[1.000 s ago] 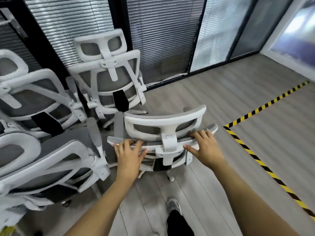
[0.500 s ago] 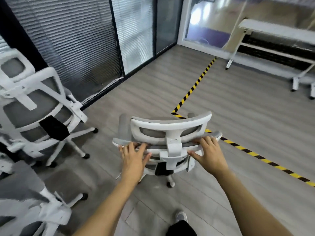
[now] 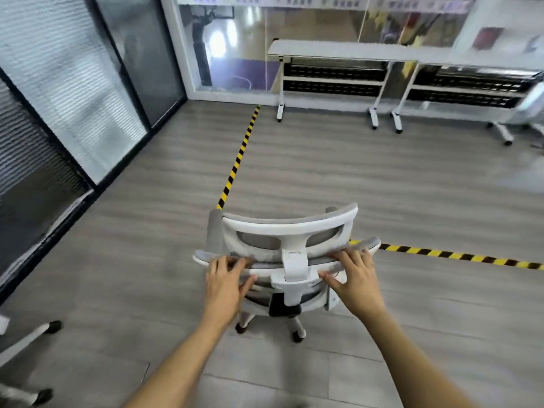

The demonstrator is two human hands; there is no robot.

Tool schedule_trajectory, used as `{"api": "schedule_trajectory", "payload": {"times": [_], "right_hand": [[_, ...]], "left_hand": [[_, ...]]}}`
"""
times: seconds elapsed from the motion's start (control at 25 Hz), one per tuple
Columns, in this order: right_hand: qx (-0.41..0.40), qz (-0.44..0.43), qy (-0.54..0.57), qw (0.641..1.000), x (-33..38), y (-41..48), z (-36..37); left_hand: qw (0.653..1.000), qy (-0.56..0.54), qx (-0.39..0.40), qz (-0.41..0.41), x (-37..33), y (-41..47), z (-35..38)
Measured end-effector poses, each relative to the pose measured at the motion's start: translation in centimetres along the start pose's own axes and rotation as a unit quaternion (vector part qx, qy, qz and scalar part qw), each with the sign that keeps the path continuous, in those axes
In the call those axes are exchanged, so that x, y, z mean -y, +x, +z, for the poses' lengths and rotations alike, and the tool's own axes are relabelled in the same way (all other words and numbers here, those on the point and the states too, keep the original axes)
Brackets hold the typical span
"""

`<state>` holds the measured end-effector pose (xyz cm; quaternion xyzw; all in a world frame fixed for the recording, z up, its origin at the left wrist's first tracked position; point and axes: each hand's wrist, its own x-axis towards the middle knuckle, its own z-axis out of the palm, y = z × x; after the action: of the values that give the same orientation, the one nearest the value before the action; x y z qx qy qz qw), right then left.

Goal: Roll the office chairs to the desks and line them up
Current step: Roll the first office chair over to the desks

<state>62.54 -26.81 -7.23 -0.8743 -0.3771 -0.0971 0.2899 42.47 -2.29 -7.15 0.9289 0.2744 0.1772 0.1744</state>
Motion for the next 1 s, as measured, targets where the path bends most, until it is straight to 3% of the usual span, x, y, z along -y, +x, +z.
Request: {"api": "schedule_trajectory", "payload": {"times": [0.32, 0.6, 1.0], "right_hand": [[-0.026, 0.077, -0.014, 0.997, -18.3, 7.2, -5.7], [-0.079, 0.154, -0.049, 0.984, -32.9, 15.3, -9.1], [-0.09, 0.266, -0.103, 0.954, -56.4, 27.7, -16.8]], "left_hand": [[0.99, -0.118, 0.03, 0.078, -14.8, 15.8, 11.1], [0.974, -0.145, 0.056, 0.166, -26.9, 32.1, 21.1], [0.946, -0.171, 0.138, 0.237, -48.5, 53.3, 36.3]]}}
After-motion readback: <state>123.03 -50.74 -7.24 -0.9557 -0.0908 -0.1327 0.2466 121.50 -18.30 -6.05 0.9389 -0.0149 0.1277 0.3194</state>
